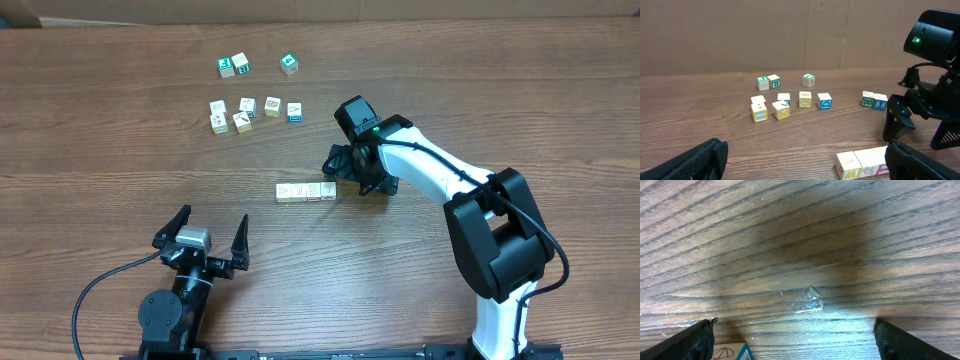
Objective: Form a horizontal line
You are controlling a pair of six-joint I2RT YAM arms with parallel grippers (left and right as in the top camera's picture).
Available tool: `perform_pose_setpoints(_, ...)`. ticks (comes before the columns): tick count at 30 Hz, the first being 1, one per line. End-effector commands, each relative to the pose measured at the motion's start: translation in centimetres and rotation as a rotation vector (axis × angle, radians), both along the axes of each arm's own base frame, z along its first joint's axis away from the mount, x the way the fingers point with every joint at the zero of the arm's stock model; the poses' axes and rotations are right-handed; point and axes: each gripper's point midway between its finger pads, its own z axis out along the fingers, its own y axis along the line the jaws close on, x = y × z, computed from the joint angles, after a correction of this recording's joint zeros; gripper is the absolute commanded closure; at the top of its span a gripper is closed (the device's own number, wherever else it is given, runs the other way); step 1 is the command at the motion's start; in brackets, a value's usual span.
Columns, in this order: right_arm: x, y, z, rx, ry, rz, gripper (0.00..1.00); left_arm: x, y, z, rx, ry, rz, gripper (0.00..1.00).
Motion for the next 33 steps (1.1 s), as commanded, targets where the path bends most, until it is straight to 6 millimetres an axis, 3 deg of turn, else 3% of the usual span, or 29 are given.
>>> perform_pose_setpoints(1,-0.45,-0.28,-0.95,-0.007,0.024,-0.003,0.00,-0.02,0.12,0.00,0.025,-0.010,0.006,0.00)
perform_pose_setpoints(33,-0.04,-0.06,-0.87,0.002,0.007,-0.003,0.00,-0.02,0.13,0.00,0.025,-0.010,0.007,0.00)
